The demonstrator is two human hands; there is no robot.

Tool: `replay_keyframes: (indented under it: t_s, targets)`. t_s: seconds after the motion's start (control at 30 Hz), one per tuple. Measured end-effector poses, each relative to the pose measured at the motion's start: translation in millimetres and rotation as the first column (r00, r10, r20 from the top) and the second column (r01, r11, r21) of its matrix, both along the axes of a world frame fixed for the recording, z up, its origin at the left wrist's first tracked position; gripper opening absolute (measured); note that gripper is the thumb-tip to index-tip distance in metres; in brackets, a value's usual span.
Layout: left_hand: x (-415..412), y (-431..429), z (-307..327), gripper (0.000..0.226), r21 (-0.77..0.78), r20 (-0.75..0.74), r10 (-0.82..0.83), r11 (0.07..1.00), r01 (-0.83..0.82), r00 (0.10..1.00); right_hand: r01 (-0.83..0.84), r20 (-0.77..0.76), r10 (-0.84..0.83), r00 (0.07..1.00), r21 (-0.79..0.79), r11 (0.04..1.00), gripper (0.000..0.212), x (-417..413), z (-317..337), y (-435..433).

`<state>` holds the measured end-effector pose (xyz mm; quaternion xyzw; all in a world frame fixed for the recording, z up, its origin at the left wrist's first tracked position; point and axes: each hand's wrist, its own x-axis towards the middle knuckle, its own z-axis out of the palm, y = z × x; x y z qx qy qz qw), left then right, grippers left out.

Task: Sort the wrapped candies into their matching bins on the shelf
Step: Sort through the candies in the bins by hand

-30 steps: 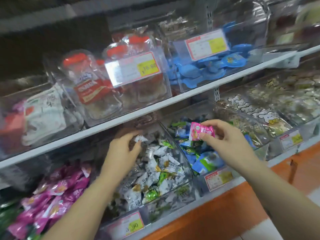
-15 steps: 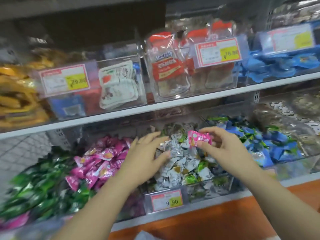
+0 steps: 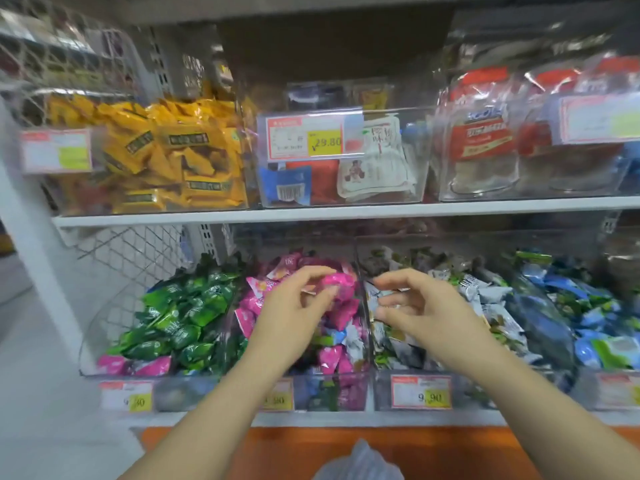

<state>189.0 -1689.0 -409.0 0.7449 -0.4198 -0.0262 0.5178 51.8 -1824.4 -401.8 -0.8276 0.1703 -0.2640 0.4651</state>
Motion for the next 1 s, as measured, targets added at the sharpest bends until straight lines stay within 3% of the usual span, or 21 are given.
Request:
replay_keyframes:
  t_s: [0.1,0.17,0.3,0.4,0.5,0.6,0.7,0.8,1.0]
  targets:
    - [36,8,-6,0.026,-0.069,0.146,0.292,0.956,-0.284,0.945,0.008,-0.020,-0.008,1.000,-0.005,1.000,0.027,4,-2,1]
    - [56,10,-11,0.032,-0.054,0.207,0.371,0.928,-0.368,0.905,0.000,-0.033,-0.001,0.999,-0.027,1.000,0.025,7,-3,3]
    - [72,0,-20,0.049,0.233,0.299,0.146,0.947,-0.221,0.943,-0.012,-0.058,0.009,0.998,-0.058,0.998,0.022,10,-9,2]
    - [76,-8,-24,0.058,0.585,0.405,-0.037,0.779,-0.227,0.914,-0.009,-0.064,0.008,0.998,-0.024,1.000,0.019,8,-14,-3]
    - [77,-11,-17,0.058,0.672,0.392,-0.054,0.699,-0.246,0.918,0.006,-0.051,-0.006,0.999,-0.006,1.000,0.017,2,-15,-10]
    - [65,-15,-4,0.052,0.614,0.449,-0.012,0.730,-0.299,0.894,0.033,-0.047,-0.033,0.998,-0.015,0.999,0.016,-7,-11,-19]
    - [29,-28,10,0.042,0.422,0.551,0.032,0.851,-0.312,0.834,0.069,-0.026,-0.069,0.997,-0.027,0.997,0.016,-20,-5,-30]
    - [-18,-54,22,0.032,0.316,0.532,-0.056,0.939,-0.137,0.845,0.110,-0.005,-0.110,0.994,-0.037,0.993,0.014,-42,0,-43]
    - [-95,-138,18,0.024,0.208,0.410,-0.175,0.973,0.095,0.895,0.249,0.023,-0.248,0.968,-0.077,0.965,0.016,-110,1,-91]
